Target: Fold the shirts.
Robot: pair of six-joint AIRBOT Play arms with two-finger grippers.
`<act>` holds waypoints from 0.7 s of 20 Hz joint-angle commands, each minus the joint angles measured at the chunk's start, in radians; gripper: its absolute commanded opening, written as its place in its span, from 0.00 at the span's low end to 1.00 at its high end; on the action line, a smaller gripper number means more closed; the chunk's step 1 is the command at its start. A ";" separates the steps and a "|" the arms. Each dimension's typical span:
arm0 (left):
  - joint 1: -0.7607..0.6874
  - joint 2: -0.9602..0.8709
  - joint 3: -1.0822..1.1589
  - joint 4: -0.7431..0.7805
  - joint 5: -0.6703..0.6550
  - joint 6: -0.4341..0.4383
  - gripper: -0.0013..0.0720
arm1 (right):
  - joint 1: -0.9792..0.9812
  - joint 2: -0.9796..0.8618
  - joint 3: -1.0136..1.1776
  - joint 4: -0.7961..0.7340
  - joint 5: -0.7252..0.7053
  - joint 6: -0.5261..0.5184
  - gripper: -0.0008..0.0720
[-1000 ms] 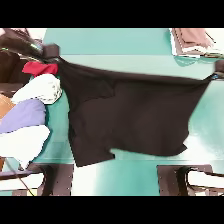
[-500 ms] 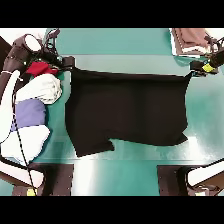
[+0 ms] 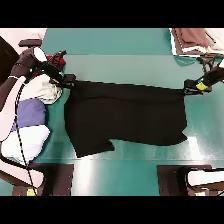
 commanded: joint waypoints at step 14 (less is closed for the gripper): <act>0.043 0.711 -0.925 -0.040 0.013 -0.054 0.56 | -0.169 0.575 -0.495 0.302 0.015 -0.079 0.58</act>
